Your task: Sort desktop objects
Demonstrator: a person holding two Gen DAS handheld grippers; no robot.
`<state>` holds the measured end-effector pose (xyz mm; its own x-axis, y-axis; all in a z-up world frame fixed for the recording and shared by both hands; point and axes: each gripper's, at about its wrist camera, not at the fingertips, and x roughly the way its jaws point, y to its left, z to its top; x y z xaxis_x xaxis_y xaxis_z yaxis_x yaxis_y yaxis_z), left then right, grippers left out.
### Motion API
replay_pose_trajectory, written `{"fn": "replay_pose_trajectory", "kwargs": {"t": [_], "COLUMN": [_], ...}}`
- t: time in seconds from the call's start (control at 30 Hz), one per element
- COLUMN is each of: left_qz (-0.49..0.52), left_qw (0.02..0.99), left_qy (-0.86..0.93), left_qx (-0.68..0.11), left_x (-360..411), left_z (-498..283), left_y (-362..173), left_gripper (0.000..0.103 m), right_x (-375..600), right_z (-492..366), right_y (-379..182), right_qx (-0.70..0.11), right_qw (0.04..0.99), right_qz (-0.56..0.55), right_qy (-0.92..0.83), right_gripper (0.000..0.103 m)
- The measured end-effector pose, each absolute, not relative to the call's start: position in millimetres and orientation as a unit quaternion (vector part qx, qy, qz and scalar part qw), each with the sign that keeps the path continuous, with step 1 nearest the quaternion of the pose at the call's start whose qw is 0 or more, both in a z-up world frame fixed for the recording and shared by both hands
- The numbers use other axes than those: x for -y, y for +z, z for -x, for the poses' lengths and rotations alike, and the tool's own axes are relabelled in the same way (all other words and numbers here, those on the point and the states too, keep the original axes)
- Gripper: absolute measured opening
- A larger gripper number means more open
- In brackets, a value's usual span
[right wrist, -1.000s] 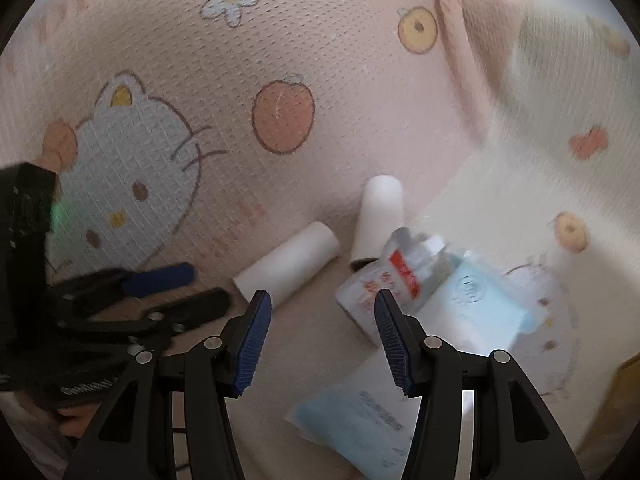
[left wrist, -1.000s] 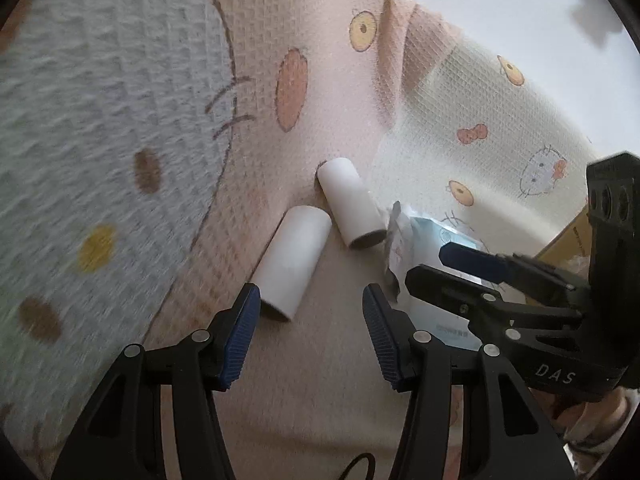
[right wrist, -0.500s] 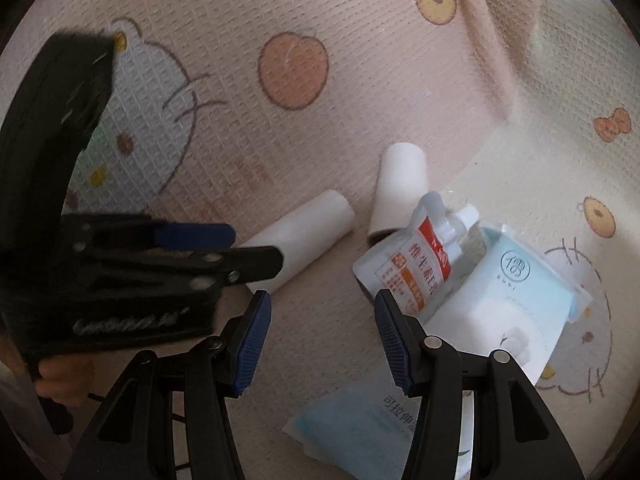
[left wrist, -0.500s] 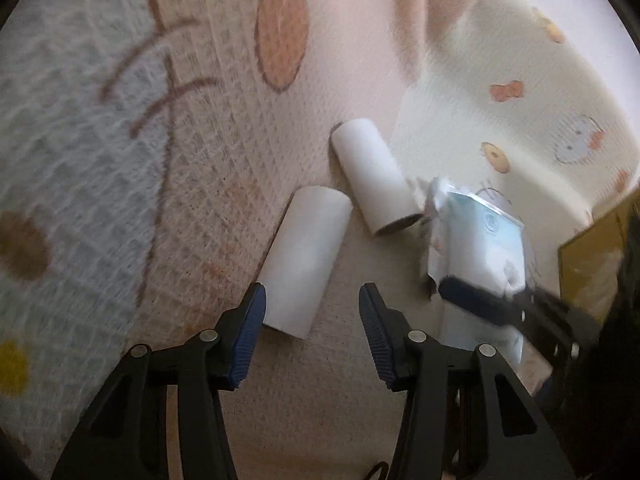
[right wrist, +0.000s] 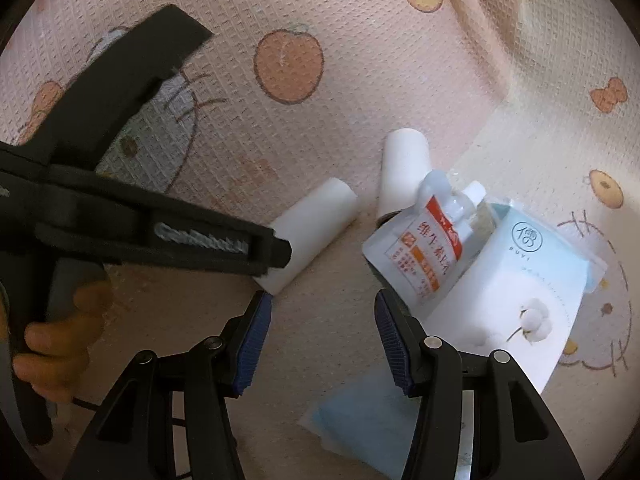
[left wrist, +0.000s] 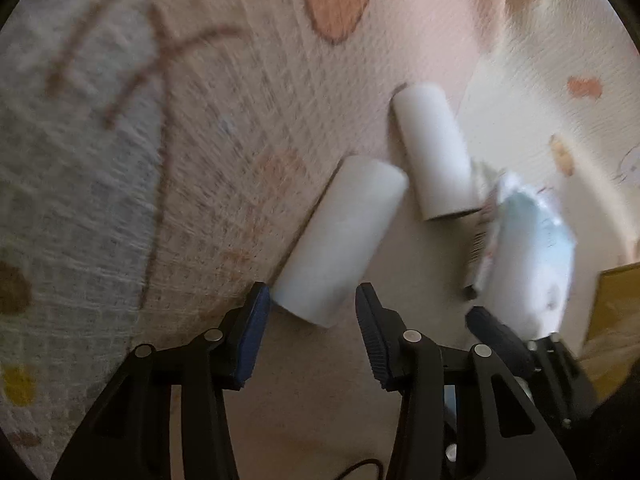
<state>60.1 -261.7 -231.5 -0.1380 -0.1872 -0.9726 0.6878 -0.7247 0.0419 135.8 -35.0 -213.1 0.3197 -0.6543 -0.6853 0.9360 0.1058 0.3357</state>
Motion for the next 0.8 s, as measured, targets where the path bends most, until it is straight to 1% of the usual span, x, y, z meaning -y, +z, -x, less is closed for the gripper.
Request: {"fn": "replay_pose_trajectory", "kwargs": {"t": [0.17,0.23,0.3,0.4,0.57,0.63,0.73,0.8], "left_qz": [-0.574,-0.573,-0.57,-0.559,-0.538,-0.53,-0.53,-0.525], "left_qw": [0.299,0.29,0.274,0.228,0.178,0.155,0.151,0.149], "left_qy": [-0.726,-0.727,-0.73,-0.739,-0.749,-0.752,-0.755,-0.761], "left_qx": [-0.233,-0.243,-0.26,-0.299,-0.343,-0.362,-0.356,-0.352], "left_x": [264.8,265.7,265.9,266.3,264.6,261.3,260.0,260.9], "left_z": [-65.3,-68.2,-71.9,-77.6,-85.0,-86.1,-84.4,-83.8], "left_y": [-235.3,-233.8,-231.1,-229.6,-229.3,-229.5,-228.3,-228.0], "left_gripper": [0.049,0.047,0.041,0.035,0.029,0.029,0.029,0.029], "right_x": [36.1,36.0,36.9,37.6,39.8,40.9,46.7,52.4], "right_z": [-138.6,-137.6,-135.7,-134.4,-134.0,-134.1,-137.4,-135.4], "right_y": [-216.0,-218.0,-220.4,-222.1,-222.7,-222.2,-221.5,-222.2], "right_qx": [-0.194,-0.192,-0.186,-0.179,-0.179,-0.179,-0.203,-0.2], "right_qw": [0.72,0.72,0.719,0.72,0.726,0.738,0.739,0.741], "right_qz": [-0.378,-0.379,-0.387,-0.39,-0.386,-0.381,-0.356,-0.358], "right_qy": [-0.548,-0.549,-0.547,-0.545,-0.54,-0.528,-0.535,-0.533], "right_gripper": [0.051,0.051,0.051,0.051,0.051,0.051,0.051,0.051]}}
